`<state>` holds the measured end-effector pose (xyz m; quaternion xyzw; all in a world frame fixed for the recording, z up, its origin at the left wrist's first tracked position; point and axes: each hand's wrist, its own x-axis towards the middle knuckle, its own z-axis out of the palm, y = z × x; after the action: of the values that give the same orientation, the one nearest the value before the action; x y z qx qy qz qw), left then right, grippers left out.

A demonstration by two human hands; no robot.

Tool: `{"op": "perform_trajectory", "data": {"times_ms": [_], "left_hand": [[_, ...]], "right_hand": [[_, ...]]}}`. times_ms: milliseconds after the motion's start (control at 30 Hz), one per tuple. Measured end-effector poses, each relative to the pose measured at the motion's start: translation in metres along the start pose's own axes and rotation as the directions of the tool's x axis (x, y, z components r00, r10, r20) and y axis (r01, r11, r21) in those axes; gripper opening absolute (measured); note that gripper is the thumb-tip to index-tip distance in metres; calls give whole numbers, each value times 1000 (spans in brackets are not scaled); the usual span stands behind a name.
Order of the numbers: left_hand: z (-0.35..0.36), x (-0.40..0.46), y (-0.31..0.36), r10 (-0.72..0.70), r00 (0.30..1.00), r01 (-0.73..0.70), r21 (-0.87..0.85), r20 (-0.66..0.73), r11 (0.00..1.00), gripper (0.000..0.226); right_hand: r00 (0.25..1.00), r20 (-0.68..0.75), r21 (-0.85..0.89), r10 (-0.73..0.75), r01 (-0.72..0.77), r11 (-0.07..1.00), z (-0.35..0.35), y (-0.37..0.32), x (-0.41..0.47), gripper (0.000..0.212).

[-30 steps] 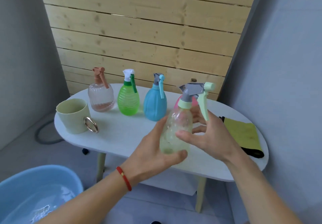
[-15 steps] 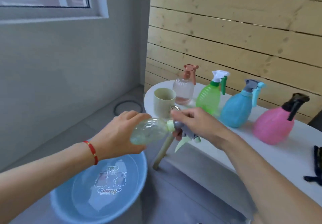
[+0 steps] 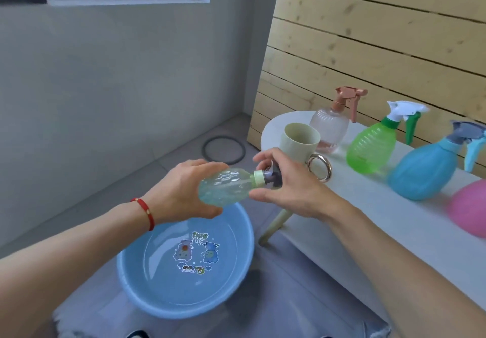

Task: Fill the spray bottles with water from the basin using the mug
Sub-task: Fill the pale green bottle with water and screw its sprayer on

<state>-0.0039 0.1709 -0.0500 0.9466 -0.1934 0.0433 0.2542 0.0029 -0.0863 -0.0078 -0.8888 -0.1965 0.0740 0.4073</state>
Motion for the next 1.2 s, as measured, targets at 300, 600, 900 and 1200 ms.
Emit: {"op": "perform_trajectory", "data": {"times_ms": [300, 600, 900, 1200], "left_hand": [[6, 9, -8, 48, 999, -48, 3, 22, 999, 86], [9, 14, -16, 128, 990, -122, -79, 66, 989, 83], [23, 25, 0, 201, 973, -180, -175, 113, 968, 85], [49, 39, 21, 202, 966, -179, -149, 162, 973, 84]], "right_hand": [[997, 71, -126, 23, -14, 992, 1, 18, -3, 53], [988, 11, -263, -156, 154, 952, -10, 27, -10, 31], [979, -173, -115, 106, -127, 985, -65, 46, -75, 34], [843, -173, 234, 509, -466, 853, -124, 108, -153, 29]]}}
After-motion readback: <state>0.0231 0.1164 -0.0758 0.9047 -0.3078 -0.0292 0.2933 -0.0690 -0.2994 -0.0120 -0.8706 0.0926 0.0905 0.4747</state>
